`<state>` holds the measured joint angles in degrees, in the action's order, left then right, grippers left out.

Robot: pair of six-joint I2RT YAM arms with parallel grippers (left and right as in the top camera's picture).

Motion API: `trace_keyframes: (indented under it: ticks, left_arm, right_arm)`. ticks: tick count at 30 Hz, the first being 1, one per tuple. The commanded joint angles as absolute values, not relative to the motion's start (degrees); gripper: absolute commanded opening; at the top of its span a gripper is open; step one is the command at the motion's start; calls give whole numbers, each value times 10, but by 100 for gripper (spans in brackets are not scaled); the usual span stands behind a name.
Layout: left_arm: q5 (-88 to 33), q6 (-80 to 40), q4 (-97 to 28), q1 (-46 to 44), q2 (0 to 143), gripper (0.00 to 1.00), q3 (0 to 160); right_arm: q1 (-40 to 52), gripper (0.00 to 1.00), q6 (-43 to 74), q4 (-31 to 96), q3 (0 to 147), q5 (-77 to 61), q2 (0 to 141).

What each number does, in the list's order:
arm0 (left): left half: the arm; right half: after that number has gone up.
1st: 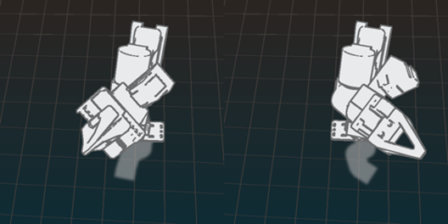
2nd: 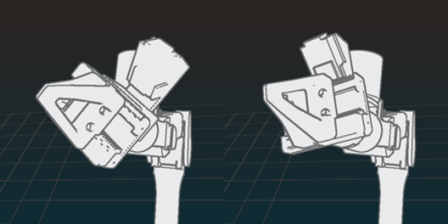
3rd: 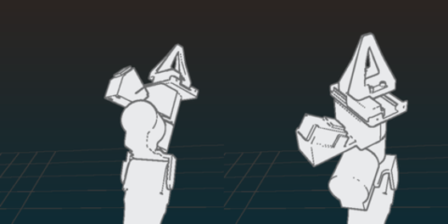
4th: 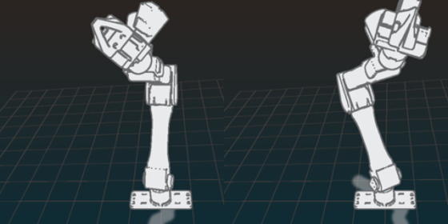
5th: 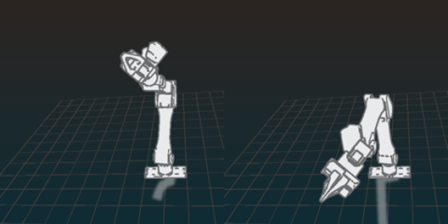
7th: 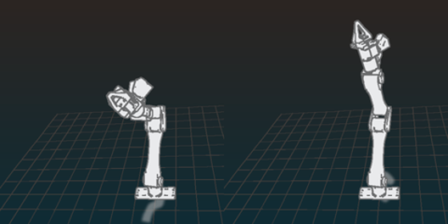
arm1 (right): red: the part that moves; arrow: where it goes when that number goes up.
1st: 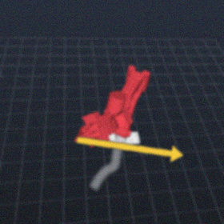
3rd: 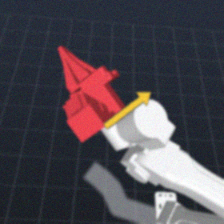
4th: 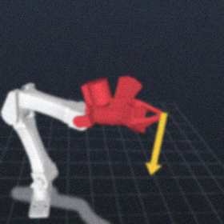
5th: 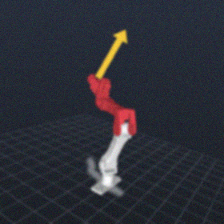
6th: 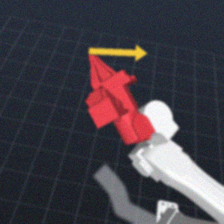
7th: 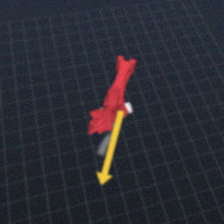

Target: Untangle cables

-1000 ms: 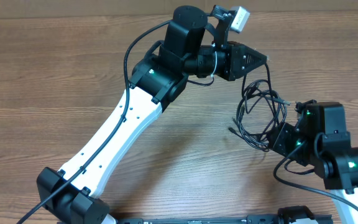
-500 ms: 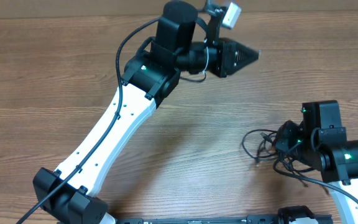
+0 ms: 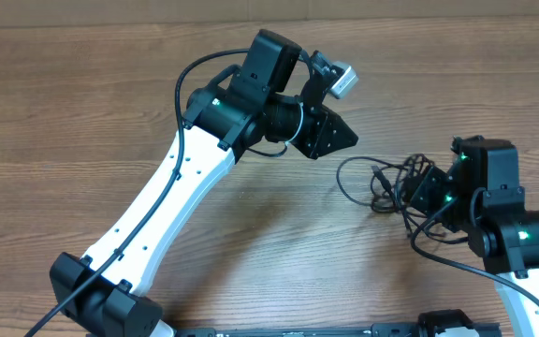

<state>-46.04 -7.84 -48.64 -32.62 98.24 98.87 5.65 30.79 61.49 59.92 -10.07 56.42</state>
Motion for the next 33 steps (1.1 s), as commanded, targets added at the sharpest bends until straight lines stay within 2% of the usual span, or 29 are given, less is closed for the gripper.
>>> trace_keyframes:
  ticks: [1, 3, 5, 6, 8, 12, 18, 22, 26, 29, 33]
  left_arm:
    - [-445, -47, -494, -328, 971, 16, 997]
    - [-445, -46, -493, -327, 971, 17, 997]
    - [-444, -30, -495, -326, 971, 13, 997]
    - [-444, -10, -497, -326, 971, 8, 997]
    - [-444, 25, -504, -326, 971, 9, 997]
    - [-444, 89, -519, -318, 971, 22, 997]
    - [-444, 185, -550, -283, 971, 34, 997]
    - [-444, 338, -599, -274, 971, 38, 997]
    - [-444, 535, -660, -274, 971, 49, 997]
    - [-444, 587, -674, -274, 971, 55, 997]
    - [-450, 587, -685, -274, 971, 74, 997]
  right_arm:
    - [55, 4, 194, 586, 602, -208, 556]
    - [55, 4, 117, 577, 602, -245, 552]
    - [55, 4, 73, 577, 602, -248, 549]
    - [55, 4, 48, 577, 602, -248, 547]
    - [55, 4, 13, 576, 602, -248, 543]
    - [55, 4, -57, 575, 602, -252, 539]
    - [55, 4, -199, 544, 602, -336, 539]
    - [55, 4, -200, 501, 602, -353, 539]
    - [55, 4, -200, 478, 602, -384, 539]
    - [55, 4, -199, 467, 602, -409, 539]
    - [55, 4, -195, 444, 602, -413, 539]
